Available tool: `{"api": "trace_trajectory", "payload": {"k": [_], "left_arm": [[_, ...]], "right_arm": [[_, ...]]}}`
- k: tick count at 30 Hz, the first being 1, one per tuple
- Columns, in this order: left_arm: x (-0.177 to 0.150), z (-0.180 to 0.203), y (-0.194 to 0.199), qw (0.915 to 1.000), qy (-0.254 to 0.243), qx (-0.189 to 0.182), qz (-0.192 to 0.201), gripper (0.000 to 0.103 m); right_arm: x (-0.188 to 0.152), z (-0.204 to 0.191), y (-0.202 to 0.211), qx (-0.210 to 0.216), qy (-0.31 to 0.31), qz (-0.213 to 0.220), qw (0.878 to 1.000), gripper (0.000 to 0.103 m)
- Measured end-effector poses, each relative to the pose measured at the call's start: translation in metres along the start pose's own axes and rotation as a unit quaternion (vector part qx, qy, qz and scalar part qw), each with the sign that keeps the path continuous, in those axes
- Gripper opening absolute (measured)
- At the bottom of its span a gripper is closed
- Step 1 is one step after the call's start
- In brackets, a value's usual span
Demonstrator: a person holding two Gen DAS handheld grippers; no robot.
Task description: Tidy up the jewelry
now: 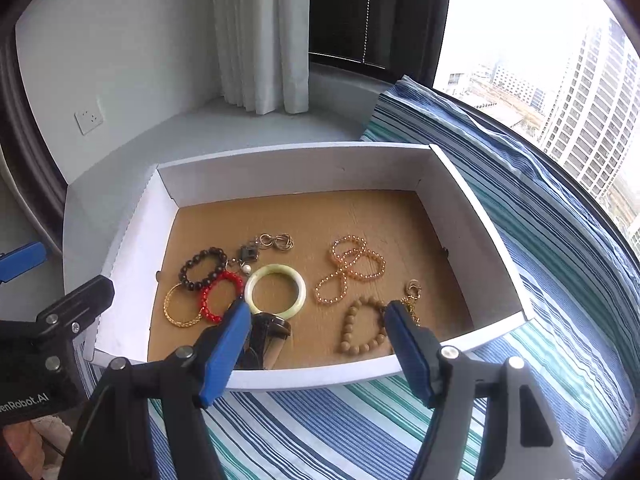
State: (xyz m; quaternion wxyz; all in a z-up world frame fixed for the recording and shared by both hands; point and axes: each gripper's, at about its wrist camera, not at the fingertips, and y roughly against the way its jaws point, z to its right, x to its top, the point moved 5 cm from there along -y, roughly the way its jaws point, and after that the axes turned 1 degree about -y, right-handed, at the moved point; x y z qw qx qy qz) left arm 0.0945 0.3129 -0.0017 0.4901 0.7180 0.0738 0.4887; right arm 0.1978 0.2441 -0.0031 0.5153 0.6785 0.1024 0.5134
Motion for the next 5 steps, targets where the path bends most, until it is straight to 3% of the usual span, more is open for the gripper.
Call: {"api": "trace_trajectory", "payload": {"k": [5], "left_arm": [[-0.0006,0.0014,-0.0009,1.0,0.004,-0.003,0.003,0.101]], "right_arm": [[-0.0007,0.002,0.0005,0.005,-0.008,0.003,1.0,0.071]]}}
